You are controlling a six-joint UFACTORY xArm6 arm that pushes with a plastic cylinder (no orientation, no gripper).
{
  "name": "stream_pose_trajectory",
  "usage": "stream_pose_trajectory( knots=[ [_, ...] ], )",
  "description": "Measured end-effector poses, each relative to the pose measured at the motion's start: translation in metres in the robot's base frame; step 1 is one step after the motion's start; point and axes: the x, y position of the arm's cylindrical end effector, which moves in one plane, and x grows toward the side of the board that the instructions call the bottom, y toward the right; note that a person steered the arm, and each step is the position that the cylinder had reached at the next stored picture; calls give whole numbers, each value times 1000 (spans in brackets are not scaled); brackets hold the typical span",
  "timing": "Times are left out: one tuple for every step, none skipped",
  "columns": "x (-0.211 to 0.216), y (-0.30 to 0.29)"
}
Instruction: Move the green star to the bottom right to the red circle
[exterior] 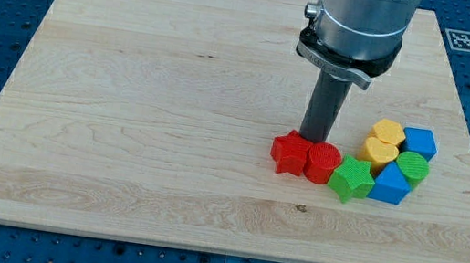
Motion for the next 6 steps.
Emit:
stream_pose_trajectory(
  knots=[
    [0, -1],
    [-11, 5],
    [3, 43],
    [23, 64],
    [24, 64],
    [34, 63]
  ],
)
